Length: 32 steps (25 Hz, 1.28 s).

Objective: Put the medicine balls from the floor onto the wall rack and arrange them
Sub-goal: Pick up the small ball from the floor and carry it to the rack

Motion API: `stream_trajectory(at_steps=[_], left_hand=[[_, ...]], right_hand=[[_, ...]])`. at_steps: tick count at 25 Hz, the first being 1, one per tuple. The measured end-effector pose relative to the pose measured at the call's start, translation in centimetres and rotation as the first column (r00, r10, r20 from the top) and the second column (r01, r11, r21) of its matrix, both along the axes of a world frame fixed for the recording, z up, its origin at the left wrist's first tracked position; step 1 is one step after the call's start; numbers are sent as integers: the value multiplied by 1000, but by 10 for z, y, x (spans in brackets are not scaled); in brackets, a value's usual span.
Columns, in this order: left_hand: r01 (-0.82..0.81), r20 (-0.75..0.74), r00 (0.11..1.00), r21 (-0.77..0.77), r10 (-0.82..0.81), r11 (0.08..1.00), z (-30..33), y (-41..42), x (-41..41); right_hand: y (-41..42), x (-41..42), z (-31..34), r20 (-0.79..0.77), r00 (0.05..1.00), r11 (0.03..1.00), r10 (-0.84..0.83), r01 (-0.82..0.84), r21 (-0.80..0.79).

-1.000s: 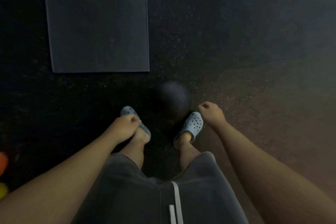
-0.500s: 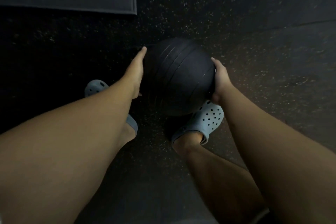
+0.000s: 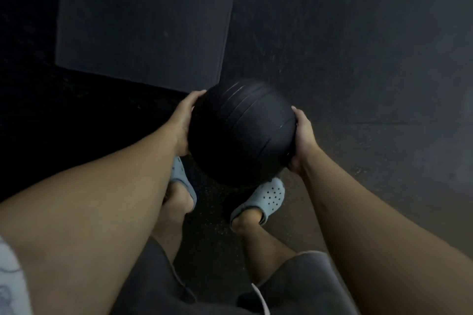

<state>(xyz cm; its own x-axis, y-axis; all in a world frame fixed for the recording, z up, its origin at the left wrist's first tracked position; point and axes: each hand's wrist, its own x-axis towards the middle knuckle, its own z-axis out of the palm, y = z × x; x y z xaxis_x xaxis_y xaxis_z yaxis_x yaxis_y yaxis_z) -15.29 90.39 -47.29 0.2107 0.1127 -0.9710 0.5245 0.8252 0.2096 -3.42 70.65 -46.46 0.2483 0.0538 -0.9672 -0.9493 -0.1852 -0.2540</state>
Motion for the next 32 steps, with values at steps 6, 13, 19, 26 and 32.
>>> stream_trajectory(at_steps=[6, 13, 19, 26, 32], left_hand=[[-99, 245, 968, 207, 46, 973, 288, 100, 7], [-576, 671, 722, 447, 169, 685, 581, 203, -71], [-868, 856, 483, 440, 186, 228, 769, 228, -254], [-821, 867, 483, 496, 119, -282, 937, 200, -475], [-705, 858, 503, 476, 103, -526, 1038, 205, -592]], right_hand=[[129, 42, 258, 286, 946, 970, 150, -198, 145], [294, 6, 547, 634, 752, 751, 182, -522, 403], [417, -154, 753, 809, 574, 370, 126, -784, 498], [482, -396, 911, 791, 594, -242, 146, -754, 611], [525, -536, 1014, 767, 623, -463, 155, -640, 613]])
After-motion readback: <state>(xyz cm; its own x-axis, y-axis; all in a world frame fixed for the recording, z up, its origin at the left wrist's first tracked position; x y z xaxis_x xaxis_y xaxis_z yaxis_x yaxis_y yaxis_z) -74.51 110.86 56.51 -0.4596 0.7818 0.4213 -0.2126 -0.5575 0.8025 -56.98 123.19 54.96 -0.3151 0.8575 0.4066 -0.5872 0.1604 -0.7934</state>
